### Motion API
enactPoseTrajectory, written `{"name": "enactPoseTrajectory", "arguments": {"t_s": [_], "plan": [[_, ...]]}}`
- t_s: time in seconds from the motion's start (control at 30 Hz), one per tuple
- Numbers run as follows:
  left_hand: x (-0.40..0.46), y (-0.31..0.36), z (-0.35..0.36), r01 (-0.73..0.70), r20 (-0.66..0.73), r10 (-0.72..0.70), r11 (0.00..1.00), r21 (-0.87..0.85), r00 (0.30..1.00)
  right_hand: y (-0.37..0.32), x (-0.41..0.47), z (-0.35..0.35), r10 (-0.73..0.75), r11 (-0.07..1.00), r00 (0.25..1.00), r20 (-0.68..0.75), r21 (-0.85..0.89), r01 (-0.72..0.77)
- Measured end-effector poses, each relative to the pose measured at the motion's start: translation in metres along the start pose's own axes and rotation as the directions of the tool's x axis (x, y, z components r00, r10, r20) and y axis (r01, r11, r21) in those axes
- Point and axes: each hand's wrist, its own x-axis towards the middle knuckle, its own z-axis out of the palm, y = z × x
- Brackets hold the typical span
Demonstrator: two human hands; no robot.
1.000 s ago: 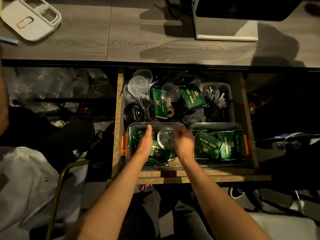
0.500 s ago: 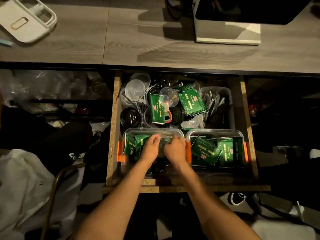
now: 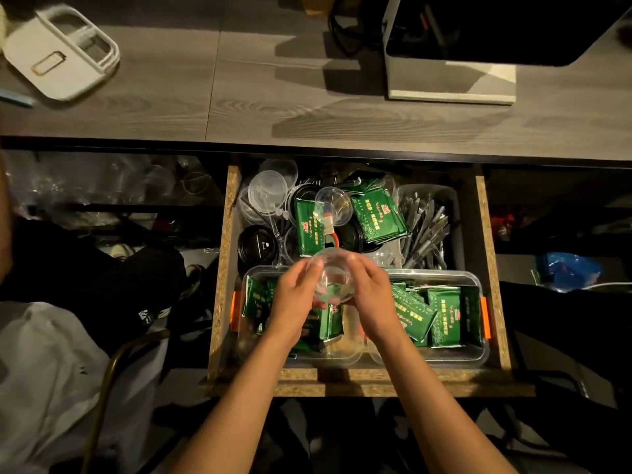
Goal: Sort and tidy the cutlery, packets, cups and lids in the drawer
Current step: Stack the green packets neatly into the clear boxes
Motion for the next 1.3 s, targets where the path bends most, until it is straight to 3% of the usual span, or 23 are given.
{"name": "enactPoseTrajectory", "arguments": {"t_s": [0.2,0.33,0.5,0.6,0.77,1.0,1.17,1.3], "plan": [[0.019,0.025,0.02,-0.054,-0.019,0.057,0.994,0.099,0.998,-0.021,0.018,-0.007,0.07,0.997,0.994,-0.082,0.047,-0.067],[0.041,0.04,0.03,-0.077,-0.011,0.078,0.995,0.066,0.997,-0.045,0.039,-0.015,0.077,0.996,0.99,-0.116,0.047,-0.072],[0.068,0.056,0.033,-0.195,-0.137,0.228,0.956,0.219,0.964,-0.052,0.083,-0.01,-0.071,0.974,0.965,-0.253,-0.224,0.013],[0.089,0.065,0.032,-0.218,-0.218,0.264,0.952,0.213,0.94,-0.05,0.108,-0.005,-0.091,0.953,0.953,-0.288,-0.304,-0.001],[0.119,0.065,0.027,-0.251,-0.219,0.352,0.888,0.386,0.91,-0.048,0.129,-0.002,-0.067,0.879,0.983,-0.172,-0.477,-0.024],[0.131,0.052,0.029,-0.139,-0.255,0.278,0.88,0.454,0.926,-0.037,0.134,0.006,0.037,0.713,0.999,-0.024,-0.7,-0.043],[0.126,0.049,0.027,-0.154,-0.272,0.234,0.945,0.287,0.933,-0.039,0.132,-0.004,-0.088,0.841,0.99,-0.109,-0.54,0.015],[0.118,0.051,0.027,-0.147,-0.303,0.155,0.988,0.048,0.94,-0.03,0.13,-0.012,0.003,0.987,0.991,-0.135,-0.161,-0.025]]}}
